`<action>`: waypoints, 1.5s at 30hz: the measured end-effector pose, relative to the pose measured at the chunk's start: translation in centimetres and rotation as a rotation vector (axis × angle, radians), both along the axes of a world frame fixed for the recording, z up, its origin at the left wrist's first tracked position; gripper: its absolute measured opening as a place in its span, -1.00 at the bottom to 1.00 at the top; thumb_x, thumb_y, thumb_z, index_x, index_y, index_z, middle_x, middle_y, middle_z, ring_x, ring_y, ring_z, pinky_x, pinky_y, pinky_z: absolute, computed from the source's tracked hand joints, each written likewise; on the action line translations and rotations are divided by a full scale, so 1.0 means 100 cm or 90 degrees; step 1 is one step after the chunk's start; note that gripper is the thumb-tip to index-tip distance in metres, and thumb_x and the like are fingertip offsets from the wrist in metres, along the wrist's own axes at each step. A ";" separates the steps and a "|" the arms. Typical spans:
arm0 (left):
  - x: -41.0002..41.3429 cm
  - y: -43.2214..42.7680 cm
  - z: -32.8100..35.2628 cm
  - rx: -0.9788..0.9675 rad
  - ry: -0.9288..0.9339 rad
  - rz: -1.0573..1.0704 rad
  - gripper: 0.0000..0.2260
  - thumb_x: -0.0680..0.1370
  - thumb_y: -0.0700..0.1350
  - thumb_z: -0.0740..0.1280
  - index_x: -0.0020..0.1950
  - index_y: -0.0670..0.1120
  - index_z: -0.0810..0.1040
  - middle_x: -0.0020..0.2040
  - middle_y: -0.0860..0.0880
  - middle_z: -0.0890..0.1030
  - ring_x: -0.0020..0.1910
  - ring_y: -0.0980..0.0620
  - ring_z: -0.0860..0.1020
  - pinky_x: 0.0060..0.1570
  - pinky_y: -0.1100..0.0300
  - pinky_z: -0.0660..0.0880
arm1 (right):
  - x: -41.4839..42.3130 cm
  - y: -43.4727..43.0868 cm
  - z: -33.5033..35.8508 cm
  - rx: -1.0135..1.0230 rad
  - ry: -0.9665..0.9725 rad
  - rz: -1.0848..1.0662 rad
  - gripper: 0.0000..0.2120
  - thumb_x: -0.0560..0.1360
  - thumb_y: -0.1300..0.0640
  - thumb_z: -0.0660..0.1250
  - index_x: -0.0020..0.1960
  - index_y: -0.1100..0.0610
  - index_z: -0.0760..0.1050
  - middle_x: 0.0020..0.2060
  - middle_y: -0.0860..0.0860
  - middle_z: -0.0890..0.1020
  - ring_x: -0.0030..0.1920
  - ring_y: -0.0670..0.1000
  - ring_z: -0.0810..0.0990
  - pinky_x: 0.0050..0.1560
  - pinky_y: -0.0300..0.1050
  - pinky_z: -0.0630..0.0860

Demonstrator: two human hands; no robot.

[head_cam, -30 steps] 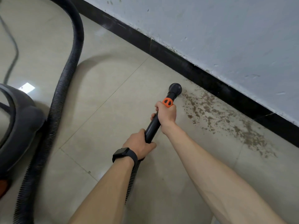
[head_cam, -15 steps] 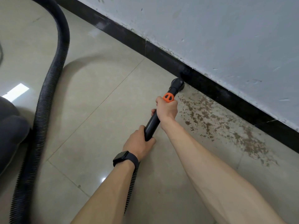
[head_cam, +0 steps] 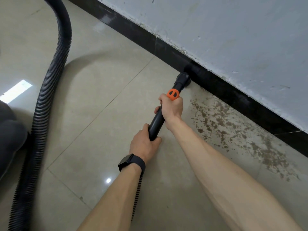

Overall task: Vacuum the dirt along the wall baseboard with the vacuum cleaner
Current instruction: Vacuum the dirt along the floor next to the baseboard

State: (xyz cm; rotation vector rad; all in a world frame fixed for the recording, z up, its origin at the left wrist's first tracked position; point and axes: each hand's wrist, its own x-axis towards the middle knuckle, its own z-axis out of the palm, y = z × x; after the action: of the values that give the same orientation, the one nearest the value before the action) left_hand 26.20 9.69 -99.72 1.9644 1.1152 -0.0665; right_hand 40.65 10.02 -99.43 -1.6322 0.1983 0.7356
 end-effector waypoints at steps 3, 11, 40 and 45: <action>0.002 0.006 -0.001 -0.063 -0.050 0.059 -0.80 0.47 -0.06 0.38 -0.07 -0.03 0.36 -0.29 0.00 0.49 -0.38 0.01 0.46 -0.43 0.18 0.36 | 0.002 0.019 0.002 -0.053 -0.031 0.063 -0.64 0.42 0.18 0.38 0.18 0.24 0.41 -0.29 0.07 0.58 -0.55 0.04 0.60 -0.47 -0.14 0.55; 0.009 0.012 -0.003 -0.123 -0.066 0.080 -0.80 0.50 -0.07 0.37 -0.10 -0.08 0.35 -0.28 -0.02 0.47 -0.39 0.03 0.42 -0.58 0.41 0.30 | 0.008 0.032 0.004 -0.103 -0.052 0.152 -0.68 0.47 0.13 0.36 0.15 0.13 0.31 -0.11 0.07 0.60 -0.53 -0.05 0.64 -0.39 -0.08 0.65; -0.149 -0.020 0.035 0.050 0.193 -0.294 -0.80 0.28 0.21 0.28 -0.18 0.20 0.36 -0.32 0.13 0.52 -0.35 0.16 0.49 -0.43 0.23 0.29 | -0.159 -0.093 0.013 0.076 0.113 -0.133 -0.71 0.40 0.24 0.37 0.07 0.16 0.36 -0.33 0.06 0.51 -0.49 0.13 0.56 -0.42 -0.07 0.55; -0.130 -0.026 0.033 0.095 0.180 -0.299 -0.78 0.39 0.14 0.31 -0.07 0.16 0.33 -0.26 0.11 0.48 -0.30 0.05 0.51 -0.38 0.19 0.35 | -0.138 -0.091 0.016 0.083 0.113 -0.155 -0.76 0.41 0.29 0.36 0.00 0.16 0.36 -0.35 0.08 0.50 -0.53 0.11 0.51 -0.42 -0.04 0.55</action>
State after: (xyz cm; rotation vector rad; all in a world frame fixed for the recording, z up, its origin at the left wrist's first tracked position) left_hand 13.21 7.06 -96.46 2.3710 0.8239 -0.5388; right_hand 26.81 0.96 -97.82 -1.3893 0.4590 0.6906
